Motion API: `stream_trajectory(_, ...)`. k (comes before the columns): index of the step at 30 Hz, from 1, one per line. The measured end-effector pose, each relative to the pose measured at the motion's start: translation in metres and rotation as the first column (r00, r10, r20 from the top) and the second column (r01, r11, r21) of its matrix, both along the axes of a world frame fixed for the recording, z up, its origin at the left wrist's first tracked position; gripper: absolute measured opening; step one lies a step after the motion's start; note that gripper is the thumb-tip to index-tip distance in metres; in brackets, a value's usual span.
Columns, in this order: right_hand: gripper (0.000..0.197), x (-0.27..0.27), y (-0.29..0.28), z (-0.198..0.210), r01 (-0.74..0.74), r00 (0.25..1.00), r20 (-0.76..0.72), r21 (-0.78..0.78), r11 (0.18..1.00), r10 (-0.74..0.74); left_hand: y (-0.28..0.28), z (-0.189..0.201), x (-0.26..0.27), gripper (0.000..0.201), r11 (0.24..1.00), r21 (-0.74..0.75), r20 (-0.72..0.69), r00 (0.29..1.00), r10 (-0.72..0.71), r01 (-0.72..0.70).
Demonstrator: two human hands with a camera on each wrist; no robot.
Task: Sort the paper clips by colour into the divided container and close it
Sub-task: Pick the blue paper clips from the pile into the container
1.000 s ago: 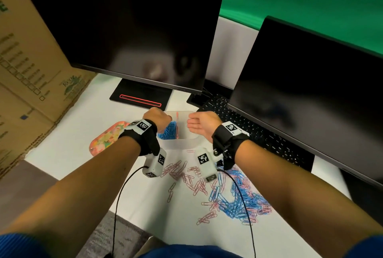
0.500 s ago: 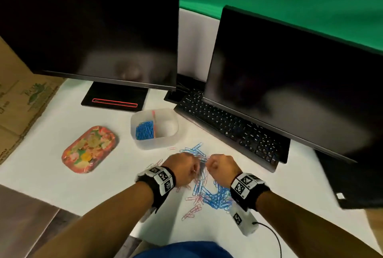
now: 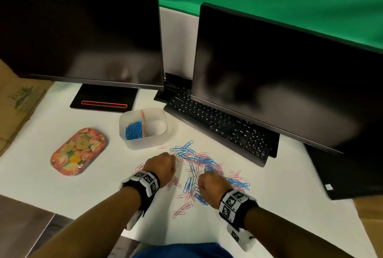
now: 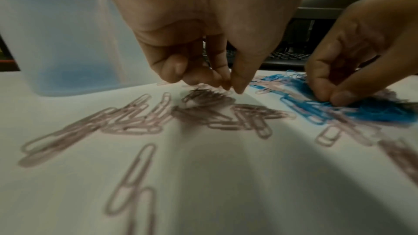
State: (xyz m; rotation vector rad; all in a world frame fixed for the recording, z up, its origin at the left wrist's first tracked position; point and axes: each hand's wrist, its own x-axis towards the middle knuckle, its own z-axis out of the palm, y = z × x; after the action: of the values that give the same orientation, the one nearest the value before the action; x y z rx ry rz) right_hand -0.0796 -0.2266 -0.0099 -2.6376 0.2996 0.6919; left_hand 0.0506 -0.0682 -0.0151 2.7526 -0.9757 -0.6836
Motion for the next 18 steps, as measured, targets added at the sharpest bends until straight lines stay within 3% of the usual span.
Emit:
stream_trajectory(5, 0.024, -0.006, 0.005, -0.001, 0.012, 0.998, 0.066, 0.02, 1.0, -0.013, -0.015, 0.002, -0.035, 0.027, 0.997, 0.049, -0.118, 0.991, -0.056, 0.062)
stream_trajectory(11, 0.037, -0.003, 0.005, -0.008, 0.11, 0.993, 0.028, 0.089, 0.99, -0.113, -0.014, -0.004, -0.033, 0.013, 1.0, 0.008, -0.164, 0.986, 0.009, -0.008)
stream_trajectory(15, 0.032, 0.001, 0.003, -0.011, 0.197, 0.978, 0.025, 0.218, 0.956, -0.207, -0.007, -0.003, -0.025, 0.007, 0.992, -0.115, -0.18, 0.983, 0.03, -0.051)
stream_trajectory(18, 0.024, 0.002, -0.003, -0.007, 0.35, 0.919, 0.034, 0.39, 0.852, -0.393, -0.003, 0.0, -0.022, 0.014, 0.947, -0.261, -0.27, 0.956, 0.113, -0.185)
